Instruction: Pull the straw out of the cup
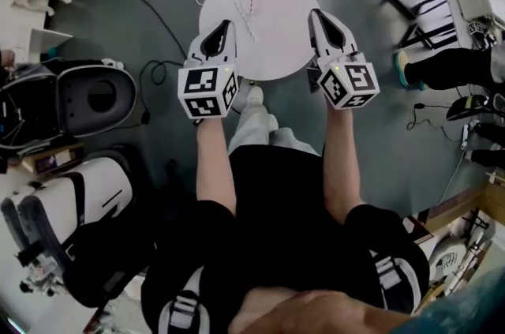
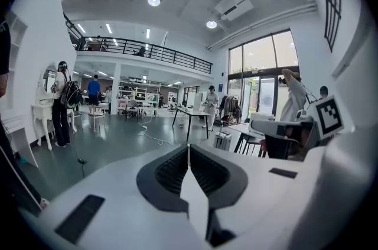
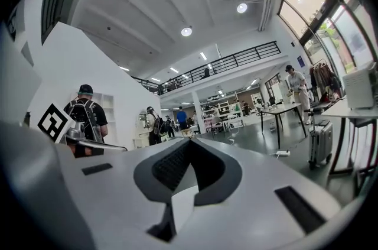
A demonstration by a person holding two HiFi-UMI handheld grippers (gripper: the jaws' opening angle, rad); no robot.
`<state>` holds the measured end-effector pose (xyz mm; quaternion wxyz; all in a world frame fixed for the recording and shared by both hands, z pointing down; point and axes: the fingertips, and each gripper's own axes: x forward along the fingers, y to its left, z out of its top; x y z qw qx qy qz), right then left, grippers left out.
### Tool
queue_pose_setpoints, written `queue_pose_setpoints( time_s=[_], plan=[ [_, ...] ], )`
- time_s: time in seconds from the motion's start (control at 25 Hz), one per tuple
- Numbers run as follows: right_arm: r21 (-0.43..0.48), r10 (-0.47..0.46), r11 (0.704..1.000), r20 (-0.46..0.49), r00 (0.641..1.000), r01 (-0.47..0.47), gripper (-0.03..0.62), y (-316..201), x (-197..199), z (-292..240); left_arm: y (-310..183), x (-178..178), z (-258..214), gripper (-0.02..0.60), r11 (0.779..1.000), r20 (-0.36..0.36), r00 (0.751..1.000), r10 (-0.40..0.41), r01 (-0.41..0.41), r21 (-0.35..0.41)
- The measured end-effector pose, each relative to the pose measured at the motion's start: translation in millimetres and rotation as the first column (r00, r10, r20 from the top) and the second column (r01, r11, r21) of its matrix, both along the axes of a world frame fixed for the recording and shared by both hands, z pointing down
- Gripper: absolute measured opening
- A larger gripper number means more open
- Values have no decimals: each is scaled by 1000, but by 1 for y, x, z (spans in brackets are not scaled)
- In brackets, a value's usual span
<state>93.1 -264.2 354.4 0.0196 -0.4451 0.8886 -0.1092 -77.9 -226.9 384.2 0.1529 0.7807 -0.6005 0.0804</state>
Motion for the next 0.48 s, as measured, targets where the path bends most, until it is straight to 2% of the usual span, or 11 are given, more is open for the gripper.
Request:
queue_pose_setpoints(
  time_s=[0.12, 0.36, 0.48],
  plan=[
    [-30, 10, 999, -2, 1000, -10, 14, -22, -2, 13, -22, 1, 19, 15, 999, -9, 1000, 24, -25, -37],
    [-97, -31, 995, -37, 999, 27, 14, -53, -36, 53, -60, -6, 68, 15, 990, -30, 997, 70, -73, -117],
    [-124, -39, 992, -60, 997, 32, 14, -79, -48, 71, -90, -8, 92, 16, 983, -74, 994, 86, -97, -157]
  ],
)
